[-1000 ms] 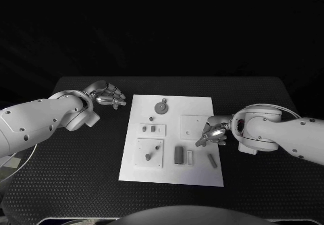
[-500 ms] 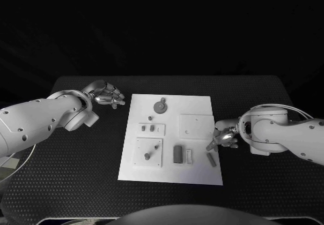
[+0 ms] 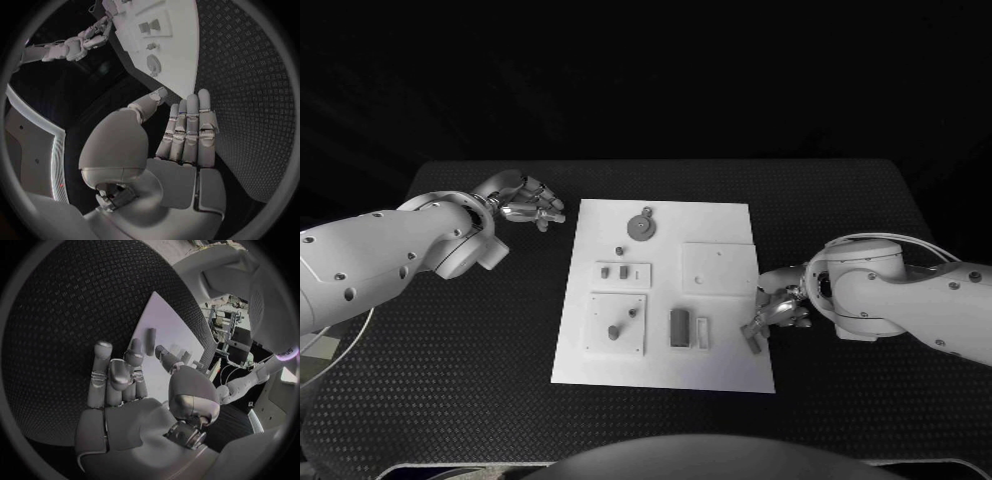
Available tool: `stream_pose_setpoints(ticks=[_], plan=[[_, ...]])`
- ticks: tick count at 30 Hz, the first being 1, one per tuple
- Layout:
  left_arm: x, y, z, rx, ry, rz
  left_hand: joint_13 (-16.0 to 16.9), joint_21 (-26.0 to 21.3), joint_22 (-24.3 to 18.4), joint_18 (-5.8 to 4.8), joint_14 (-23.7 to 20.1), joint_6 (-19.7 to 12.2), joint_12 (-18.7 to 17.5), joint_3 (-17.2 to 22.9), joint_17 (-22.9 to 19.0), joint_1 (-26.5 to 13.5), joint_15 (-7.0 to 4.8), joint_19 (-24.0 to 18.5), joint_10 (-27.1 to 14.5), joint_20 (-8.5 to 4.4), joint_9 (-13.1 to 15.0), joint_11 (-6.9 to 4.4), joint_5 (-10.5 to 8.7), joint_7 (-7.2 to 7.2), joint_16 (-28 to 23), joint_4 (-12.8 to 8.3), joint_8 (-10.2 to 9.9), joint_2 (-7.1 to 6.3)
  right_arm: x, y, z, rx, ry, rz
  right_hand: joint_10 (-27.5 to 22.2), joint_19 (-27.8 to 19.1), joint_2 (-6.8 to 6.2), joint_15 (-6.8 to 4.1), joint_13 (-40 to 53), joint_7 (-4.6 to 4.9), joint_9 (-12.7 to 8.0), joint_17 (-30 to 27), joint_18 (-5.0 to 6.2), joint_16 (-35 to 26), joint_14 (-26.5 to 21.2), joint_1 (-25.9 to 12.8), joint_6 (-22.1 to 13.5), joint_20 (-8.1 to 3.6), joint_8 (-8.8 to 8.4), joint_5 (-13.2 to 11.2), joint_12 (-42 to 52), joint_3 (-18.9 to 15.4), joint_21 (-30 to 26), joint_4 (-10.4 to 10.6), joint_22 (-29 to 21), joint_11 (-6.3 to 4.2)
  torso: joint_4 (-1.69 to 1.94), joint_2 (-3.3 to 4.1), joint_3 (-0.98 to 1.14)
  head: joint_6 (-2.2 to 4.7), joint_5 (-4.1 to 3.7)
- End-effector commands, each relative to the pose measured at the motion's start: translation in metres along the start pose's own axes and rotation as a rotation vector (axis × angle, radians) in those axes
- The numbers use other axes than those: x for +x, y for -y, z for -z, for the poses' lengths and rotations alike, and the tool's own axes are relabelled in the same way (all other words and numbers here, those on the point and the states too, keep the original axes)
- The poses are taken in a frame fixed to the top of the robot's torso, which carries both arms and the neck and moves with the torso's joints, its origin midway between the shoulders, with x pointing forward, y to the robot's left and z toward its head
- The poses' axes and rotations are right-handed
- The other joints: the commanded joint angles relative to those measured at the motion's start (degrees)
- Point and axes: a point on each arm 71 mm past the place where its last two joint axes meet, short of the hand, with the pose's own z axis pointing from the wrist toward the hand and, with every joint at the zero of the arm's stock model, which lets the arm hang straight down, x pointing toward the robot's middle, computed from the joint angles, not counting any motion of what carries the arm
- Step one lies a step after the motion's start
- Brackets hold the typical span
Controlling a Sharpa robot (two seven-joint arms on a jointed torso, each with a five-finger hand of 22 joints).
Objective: Assemble the parts on the task board
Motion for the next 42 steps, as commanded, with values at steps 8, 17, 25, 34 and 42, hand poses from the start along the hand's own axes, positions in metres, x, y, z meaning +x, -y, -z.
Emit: stream_pose_setpoints(ticks=[8, 17, 25, 34, 42], plan=[[0.001, 0.002, 0.0, 0.006, -0.013, 0.005, -0.09, -0.2, 0.07, 0.79, 0.45, -0.37, 0.04, -0.05, 0.12, -0.33, 0.1, 0.51, -0.03, -0.04, -0.08, 0.37, 0.29, -0.12, -0.2, 0.34, 0.26, 0.29, 0.01, -0.014, -0.01, -0.012, -0.008, 0.054, -0.31, -0.37, -0.01, -0.1, -0.11, 0.07, 0.06, -0.1, 1.2, -0.08, 0.0, -0.45, 0.34, -0.05, 0.08, 0.13, 0.17, -0.18, 0.1, -0.24, 1.15, -0.2, 0.04, -0.03, -0.04, -0.1, -0.13], [0.001, 0.001, 0.001, 0.004, -0.013, 0.005, -0.1, -0.21, 0.07, 0.8, 0.44, -0.38, 0.03, -0.04, 0.13, -0.31, 0.1, 0.49, -0.04, -0.05, -0.08, 0.37, 0.29, -0.13, -0.23, 0.35, 0.26, 0.27, 0.017, -0.016, -0.018, 0.008, 0.002, 0.121, -0.22, -0.38, 0.98, -0.09, -0.19, 0.07, 0.18, -0.19, 1.2, -0.02, 0.06, 2.65, 0.45, -0.08, 0.06, 0.13, 0.31, 0.44, 0.42, -4.23, 1.2, -0.2, 0.0, -0.02, -0.02, -0.04, 0.13], [0.0, 0.0, 0.001, 0.002, -0.012, 0.005, -0.11, -0.21, 0.07, 0.81, 0.44, -0.38, 0.03, -0.01, 0.16, -0.27, 0.1, 0.48, -0.03, -0.06, -0.09, 0.37, 0.29, -0.13, -0.25, 0.36, 0.26, 0.26, 0.023, -0.021, -0.026, 0.046, 0.047, 0.294, -0.16, -0.54, 0.77, 0.04, -0.41, 0.16, 0.35, -0.41, 1.19, -0.08, 0.1, 9.8, 0.42, 0.05, -0.06, 0.13, 0.38, 1.02, 0.68, -6.98, 1.17, -0.09, -0.04, 0.0, 0.03, -0.01, 0.17], [0.0, 0.0, 0.001, 0.0, -0.011, 0.005, -0.11, -0.21, 0.07, 0.82, 0.44, -0.38, 0.03, 0.02, 0.18, -0.2, 0.09, 0.47, -0.03, -0.06, -0.09, 0.36, 0.3, -0.14, -0.27, 0.34, 0.27, 0.26, 0.024, -0.025, -0.026, 0.036, 0.069, 0.297, -0.2, -0.85, 0.59, 0.19, -0.64, 0.3, 0.4, -0.59, 1.2, -0.2, 0.01, 13.42, 0.28, 0.41, -0.24, 0.13, 0.31, 0.06, 0.69, -6.98, 1.11, 0.05, -0.04, -0.01, 0.0, -0.07, 0.14], [0.0, -0.001, 0.001, -0.001, -0.013, 0.004, -0.12, -0.21, 0.08, 0.82, 0.45, -0.38, 0.03, 0.04, 0.21, -0.16, 0.09, 0.47, -0.03, -0.07, -0.1, 0.36, 0.31, -0.14, -0.28, 0.34, 0.27, 0.27, 0.026, -0.03, -0.024, -0.031, 0.052, 0.043, -0.18, -0.9, 2.76, 0.26, -0.85, 0.37, 0.39, -0.66, 1.2, -0.2, -0.02, 13.99, 0.23, 0.61, -0.39, 0.13, 0.25, -0.53, 0.62, -6.92, 1.03, 0.11, 0.06, -0.01, -0.01, -0.08, 0.21]])
